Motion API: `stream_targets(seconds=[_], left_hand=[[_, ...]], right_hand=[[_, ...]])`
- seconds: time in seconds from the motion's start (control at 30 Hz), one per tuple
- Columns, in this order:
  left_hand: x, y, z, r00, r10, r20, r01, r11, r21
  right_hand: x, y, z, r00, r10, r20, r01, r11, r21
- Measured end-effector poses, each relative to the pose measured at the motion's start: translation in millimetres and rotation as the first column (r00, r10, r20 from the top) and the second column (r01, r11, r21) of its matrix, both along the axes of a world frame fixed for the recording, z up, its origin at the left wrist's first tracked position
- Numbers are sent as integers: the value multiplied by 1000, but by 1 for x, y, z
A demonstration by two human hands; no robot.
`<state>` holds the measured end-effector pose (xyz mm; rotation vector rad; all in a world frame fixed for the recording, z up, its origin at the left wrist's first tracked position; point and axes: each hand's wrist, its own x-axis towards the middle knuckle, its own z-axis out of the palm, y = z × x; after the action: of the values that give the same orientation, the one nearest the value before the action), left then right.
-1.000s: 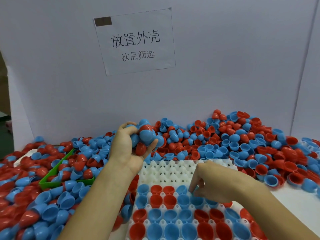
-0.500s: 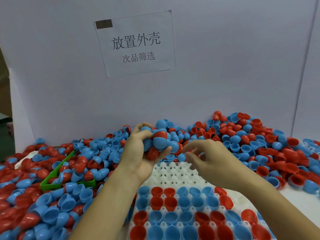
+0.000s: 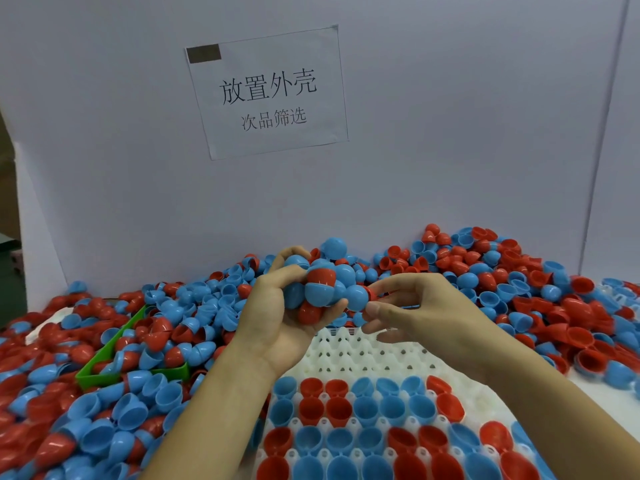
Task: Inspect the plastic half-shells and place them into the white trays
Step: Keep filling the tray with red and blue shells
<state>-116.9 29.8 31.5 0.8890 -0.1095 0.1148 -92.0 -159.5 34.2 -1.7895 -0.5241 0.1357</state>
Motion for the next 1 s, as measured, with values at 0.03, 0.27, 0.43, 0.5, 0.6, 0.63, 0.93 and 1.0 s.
stream_targets(seconds=[0.03, 0.27, 0.43, 0.5, 0.6, 0.63, 0.93, 1.0], left_hand=[[0, 0, 0, 1000, -7, 3, 7, 1000, -13], [4, 0, -4, 1000, 2, 22, 0, 995, -101], [6, 0, -6, 1000, 5, 6, -5, 995, -98], [7, 1, -7, 1000, 27, -1, -27, 995, -92], [8, 4, -5, 998, 59, -4, -59, 993, -107], [8, 5, -4, 998, 61, -4, -61, 992, -113], [2, 10, 3, 995, 98, -14, -99, 989, -107], [2, 10, 3, 993, 113, -25, -114, 989, -99]], right_hand=[[0, -1, 0, 1000, 2, -18, -2, 1000, 6], [4, 2, 0, 992, -27, -120, 35, 997, 68], [4, 4, -2, 983, -150, -101, 161, 981, 108], [7, 4, -4, 964, -265, -37, 267, 956, 121], [11, 0, -4, 935, -354, 19, 350, 930, 116], [12, -2, -4, 932, -362, 19, 358, 927, 112], [22, -24, -5, 943, -334, -7, 332, 940, -76], [25, -29, -5, 943, -333, 4, 331, 935, -127]])
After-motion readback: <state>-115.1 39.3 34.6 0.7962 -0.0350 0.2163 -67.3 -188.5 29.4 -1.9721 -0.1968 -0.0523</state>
